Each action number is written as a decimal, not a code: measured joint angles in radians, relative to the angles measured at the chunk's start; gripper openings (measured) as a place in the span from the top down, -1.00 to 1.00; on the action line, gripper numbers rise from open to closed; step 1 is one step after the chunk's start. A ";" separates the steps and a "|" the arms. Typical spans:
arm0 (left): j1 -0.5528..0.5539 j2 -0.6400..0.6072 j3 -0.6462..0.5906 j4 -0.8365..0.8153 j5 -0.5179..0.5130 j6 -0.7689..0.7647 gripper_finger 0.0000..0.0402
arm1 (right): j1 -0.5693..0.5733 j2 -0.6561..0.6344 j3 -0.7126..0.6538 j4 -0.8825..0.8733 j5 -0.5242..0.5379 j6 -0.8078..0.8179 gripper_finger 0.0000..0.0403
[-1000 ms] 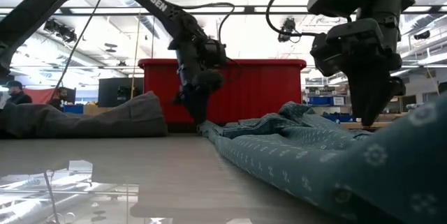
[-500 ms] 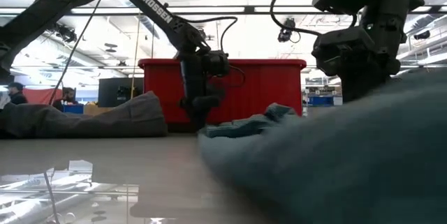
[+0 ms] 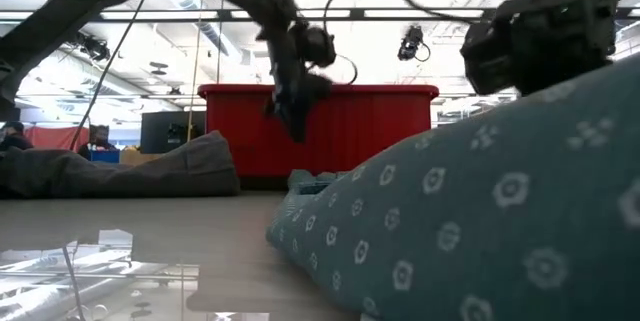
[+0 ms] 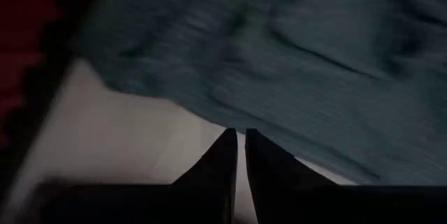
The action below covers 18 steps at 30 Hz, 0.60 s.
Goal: Fold laundry
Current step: Fold the dark green polo
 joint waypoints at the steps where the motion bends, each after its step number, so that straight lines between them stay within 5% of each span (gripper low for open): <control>1: -0.026 -0.014 0.001 -0.002 0.012 -0.014 0.83 | 0.017 0.000 0.000 0.017 0.008 -0.020 0.16; 8: -0.349 -0.071 0.002 0.056 0.032 -0.223 0.83 | 0.179 0.000 0.000 0.185 0.060 -0.126 0.16; 18: -0.821 -0.052 -0.079 0.427 0.025 -0.733 0.75 | 0.489 0.002 0.001 0.299 0.391 -0.035 0.16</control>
